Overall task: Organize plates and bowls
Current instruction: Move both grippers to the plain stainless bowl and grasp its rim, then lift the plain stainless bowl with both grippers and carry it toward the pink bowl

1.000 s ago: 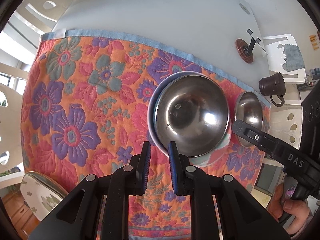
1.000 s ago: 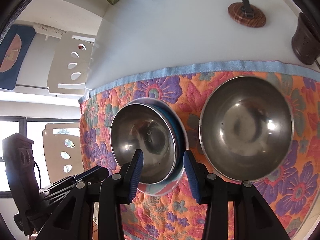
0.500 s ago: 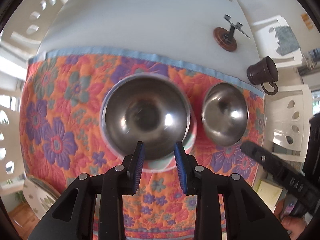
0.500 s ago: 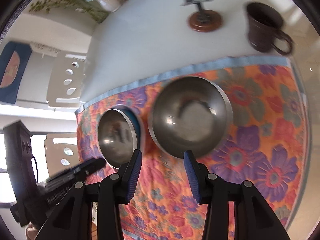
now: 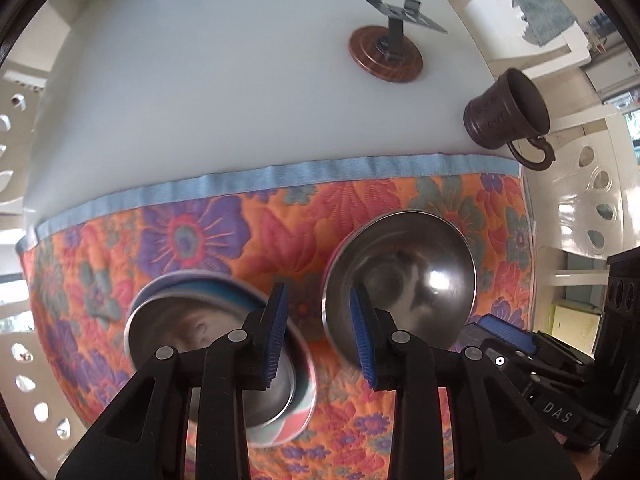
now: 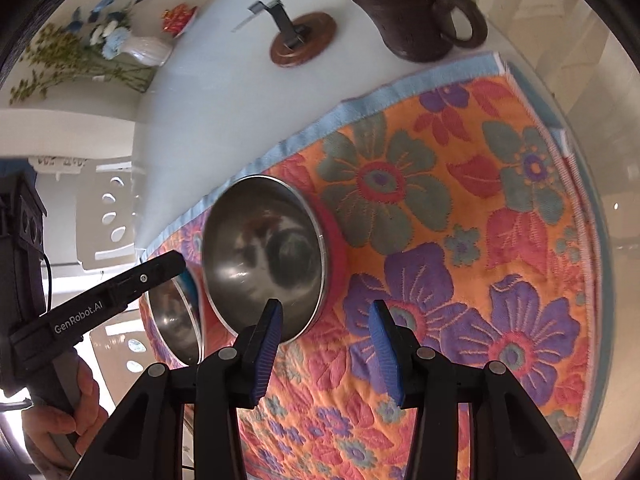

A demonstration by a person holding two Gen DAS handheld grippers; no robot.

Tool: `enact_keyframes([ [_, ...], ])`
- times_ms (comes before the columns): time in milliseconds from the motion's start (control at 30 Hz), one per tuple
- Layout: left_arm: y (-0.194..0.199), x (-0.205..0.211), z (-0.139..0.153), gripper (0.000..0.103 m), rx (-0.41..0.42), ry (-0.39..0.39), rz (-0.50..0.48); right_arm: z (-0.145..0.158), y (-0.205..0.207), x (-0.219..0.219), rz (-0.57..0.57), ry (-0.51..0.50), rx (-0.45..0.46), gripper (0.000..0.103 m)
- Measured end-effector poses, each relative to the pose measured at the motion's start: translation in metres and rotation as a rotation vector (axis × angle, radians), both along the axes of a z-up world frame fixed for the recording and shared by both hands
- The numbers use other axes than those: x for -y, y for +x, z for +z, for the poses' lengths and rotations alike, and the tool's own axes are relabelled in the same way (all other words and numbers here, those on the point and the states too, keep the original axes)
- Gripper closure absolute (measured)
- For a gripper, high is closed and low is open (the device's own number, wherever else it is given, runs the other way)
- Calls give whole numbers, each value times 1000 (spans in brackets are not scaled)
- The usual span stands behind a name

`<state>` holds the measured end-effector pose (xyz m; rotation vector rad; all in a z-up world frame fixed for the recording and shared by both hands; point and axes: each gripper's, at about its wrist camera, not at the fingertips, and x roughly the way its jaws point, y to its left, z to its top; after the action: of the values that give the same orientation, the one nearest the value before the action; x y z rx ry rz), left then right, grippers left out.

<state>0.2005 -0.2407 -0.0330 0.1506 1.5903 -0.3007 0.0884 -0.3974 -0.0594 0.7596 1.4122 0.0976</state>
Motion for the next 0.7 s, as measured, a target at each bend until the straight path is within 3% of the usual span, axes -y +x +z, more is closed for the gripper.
enact_keyframes([
  [433, 16, 23, -52, 74, -63, 22, -42, -46, 33, -18, 21, 28, -68, 60],
  [700, 18, 41, -80, 75, -71, 22, -69, -55, 38, -24, 22, 26, -77, 60],
])
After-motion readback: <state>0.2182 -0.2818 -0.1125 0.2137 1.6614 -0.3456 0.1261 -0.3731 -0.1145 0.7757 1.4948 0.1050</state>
